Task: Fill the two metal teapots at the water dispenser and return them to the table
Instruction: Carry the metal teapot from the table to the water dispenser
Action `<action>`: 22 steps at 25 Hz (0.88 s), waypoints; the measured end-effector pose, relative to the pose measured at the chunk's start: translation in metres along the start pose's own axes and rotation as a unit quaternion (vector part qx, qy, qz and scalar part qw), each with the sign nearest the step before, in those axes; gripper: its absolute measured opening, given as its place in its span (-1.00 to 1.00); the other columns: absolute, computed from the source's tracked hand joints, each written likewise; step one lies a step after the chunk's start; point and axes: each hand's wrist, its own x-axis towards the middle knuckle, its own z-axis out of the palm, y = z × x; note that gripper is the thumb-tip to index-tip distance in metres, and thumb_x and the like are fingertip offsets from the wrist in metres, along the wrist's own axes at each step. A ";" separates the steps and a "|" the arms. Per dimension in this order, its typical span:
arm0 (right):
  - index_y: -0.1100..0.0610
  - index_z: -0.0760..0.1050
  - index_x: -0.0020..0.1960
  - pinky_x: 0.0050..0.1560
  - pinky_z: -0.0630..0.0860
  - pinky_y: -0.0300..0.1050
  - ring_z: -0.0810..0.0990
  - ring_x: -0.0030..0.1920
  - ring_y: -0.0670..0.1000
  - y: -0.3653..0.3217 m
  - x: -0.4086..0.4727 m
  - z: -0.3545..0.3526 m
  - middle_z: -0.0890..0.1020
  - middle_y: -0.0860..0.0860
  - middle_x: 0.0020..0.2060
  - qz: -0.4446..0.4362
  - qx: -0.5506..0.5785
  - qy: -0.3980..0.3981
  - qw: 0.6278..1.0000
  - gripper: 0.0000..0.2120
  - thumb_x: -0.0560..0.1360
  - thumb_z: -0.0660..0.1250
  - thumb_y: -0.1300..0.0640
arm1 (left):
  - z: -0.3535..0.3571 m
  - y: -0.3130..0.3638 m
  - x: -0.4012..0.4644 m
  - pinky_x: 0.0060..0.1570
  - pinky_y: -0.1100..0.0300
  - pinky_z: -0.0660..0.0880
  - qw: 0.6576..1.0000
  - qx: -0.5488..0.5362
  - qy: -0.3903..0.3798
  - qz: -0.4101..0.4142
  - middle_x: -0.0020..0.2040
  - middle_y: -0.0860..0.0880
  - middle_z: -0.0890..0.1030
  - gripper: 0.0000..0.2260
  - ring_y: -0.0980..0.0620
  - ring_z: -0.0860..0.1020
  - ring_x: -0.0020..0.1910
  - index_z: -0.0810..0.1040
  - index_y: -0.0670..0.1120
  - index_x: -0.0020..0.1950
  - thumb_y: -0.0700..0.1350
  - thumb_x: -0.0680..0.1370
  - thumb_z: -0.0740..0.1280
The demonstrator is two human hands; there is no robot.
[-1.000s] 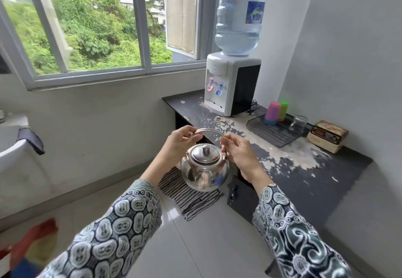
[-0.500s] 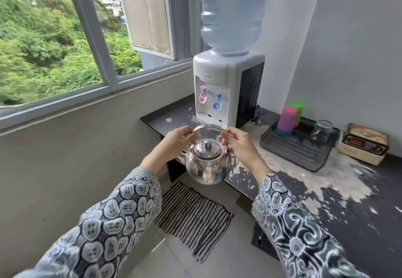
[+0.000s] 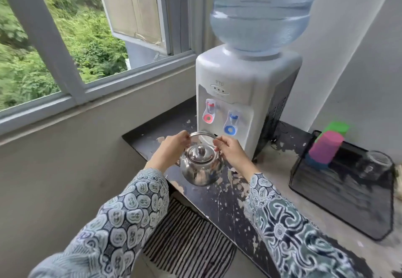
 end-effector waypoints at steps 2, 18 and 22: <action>0.07 0.45 -0.20 -0.31 0.32 -0.35 0.39 -0.40 -0.20 0.008 0.025 0.006 0.47 -0.05 -0.36 0.016 0.015 0.002 1.000 -0.86 0.53 0.24 0.09 | 0.003 -0.014 0.025 -0.13 -0.04 0.54 1.000 0.009 -0.002 0.009 -0.02 -0.18 0.65 -0.90 -0.18 0.60 -0.09 0.41 -0.11 0.06 -0.24 0.57 0.16; 0.07 0.49 -0.07 -0.09 0.40 -0.41 0.52 -0.12 -0.21 0.051 0.138 0.064 0.58 -0.08 -0.15 0.070 -0.010 0.122 0.990 -0.90 0.54 0.22 0.10 | 0.003 -0.112 0.172 -0.15 0.02 0.58 0.978 0.028 -0.121 0.166 0.06 -0.04 0.63 -0.75 -0.05 0.63 -0.02 0.32 0.10 0.10 -0.23 0.54 0.18; -0.02 0.49 -0.13 -0.09 0.37 -0.43 0.51 -0.19 -0.33 0.058 0.134 0.081 0.58 -0.11 -0.20 0.063 0.009 0.168 0.984 -0.88 0.53 0.24 0.15 | 0.008 -0.128 0.177 -0.13 0.15 0.51 0.970 0.001 -0.144 0.195 0.10 0.01 0.62 -0.77 0.08 0.62 0.03 0.33 0.08 0.10 -0.22 0.55 0.18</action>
